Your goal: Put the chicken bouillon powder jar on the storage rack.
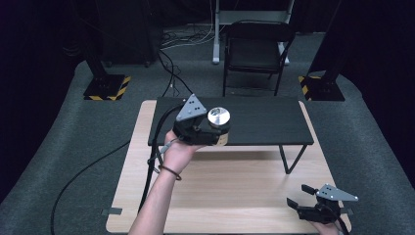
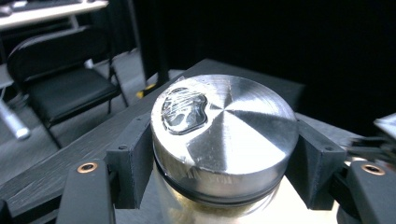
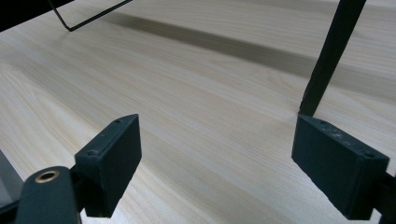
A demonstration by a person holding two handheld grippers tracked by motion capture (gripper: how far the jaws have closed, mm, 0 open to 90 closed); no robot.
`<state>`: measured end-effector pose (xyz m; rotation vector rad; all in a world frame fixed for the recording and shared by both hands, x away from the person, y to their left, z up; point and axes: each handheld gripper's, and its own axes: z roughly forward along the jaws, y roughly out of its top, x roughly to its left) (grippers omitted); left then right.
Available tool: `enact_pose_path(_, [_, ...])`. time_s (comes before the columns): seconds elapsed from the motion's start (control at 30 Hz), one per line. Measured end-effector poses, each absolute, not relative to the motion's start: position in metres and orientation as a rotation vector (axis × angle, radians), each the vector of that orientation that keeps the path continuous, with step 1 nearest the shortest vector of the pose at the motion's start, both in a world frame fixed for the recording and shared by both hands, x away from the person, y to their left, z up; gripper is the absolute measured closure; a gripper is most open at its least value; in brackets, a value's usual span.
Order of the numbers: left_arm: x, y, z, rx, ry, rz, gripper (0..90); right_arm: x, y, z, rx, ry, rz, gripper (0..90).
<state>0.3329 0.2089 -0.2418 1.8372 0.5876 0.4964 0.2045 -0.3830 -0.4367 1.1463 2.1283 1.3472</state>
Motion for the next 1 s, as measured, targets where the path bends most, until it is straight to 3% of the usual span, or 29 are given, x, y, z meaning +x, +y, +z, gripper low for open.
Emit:
enact_pose_path(0.2, [0.354,0.2,-0.256,1.825,0.664,0.493,32.5,0.206,-0.385,-0.438,1.148,2.132,1.355,15.1])
enact_pose_path(0.4, [0.348,0.202,-0.263,1.782,0.686,0.502,30.9,0.206,-0.384,-0.438,1.144,2.14,1.351,15.0])
enact_pose_path(0.5, [0.339,0.213,-0.266,1.727,0.688,0.498,18.4,0.206,-0.384,-0.437,1.145,2.138,1.35,14.8])
enact_pose_path(0.63, [0.307,0.248,-0.274,1.715,0.689,0.525,9.8,0.205,-0.385,-0.437,1.157,2.134,1.349,14.7])
enact_pose_path(0.8, [0.264,0.297,-0.311,1.669,0.68,0.52,6.9,0.206,-0.382,-0.437,1.155,2.14,1.336,14.7])
enact_pose_path(1.0, [0.22,0.331,-0.362,1.748,0.71,0.559,6.2,0.205,-0.382,-0.436,1.172,2.127,1.325,14.7])
